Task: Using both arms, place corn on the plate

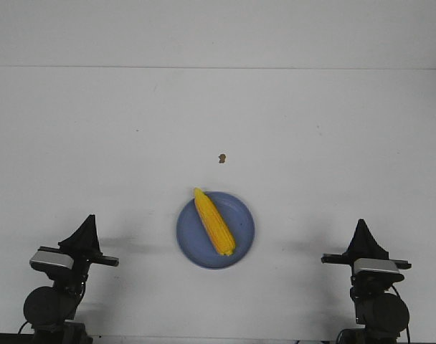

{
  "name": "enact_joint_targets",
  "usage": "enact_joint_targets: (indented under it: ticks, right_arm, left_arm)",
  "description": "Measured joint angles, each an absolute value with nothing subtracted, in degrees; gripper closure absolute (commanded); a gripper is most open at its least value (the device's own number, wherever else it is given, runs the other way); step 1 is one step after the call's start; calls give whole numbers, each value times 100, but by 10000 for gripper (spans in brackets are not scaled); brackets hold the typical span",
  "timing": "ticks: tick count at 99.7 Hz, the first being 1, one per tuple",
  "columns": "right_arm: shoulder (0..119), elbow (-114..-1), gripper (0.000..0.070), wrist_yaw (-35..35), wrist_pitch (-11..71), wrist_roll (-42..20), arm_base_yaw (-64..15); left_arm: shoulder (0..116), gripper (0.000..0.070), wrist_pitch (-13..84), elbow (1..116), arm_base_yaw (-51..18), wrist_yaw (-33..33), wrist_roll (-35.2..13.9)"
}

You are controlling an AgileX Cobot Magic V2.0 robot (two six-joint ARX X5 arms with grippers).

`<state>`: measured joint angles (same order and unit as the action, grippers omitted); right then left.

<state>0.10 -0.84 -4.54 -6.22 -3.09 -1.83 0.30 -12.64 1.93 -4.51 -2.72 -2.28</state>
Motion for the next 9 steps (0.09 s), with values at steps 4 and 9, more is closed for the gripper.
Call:
enact_joint_targets:
  ticks: [4,9]
  right_arm:
    - [10,-84,694,-454,-622,-309,-183]
    - [10,-84,694,-454,-622,-309,-183]
  left_arm:
    - [30,685,-1264,193,-451,-270,-228]
    - [30,685,-1264,193,-451,-270,-231]
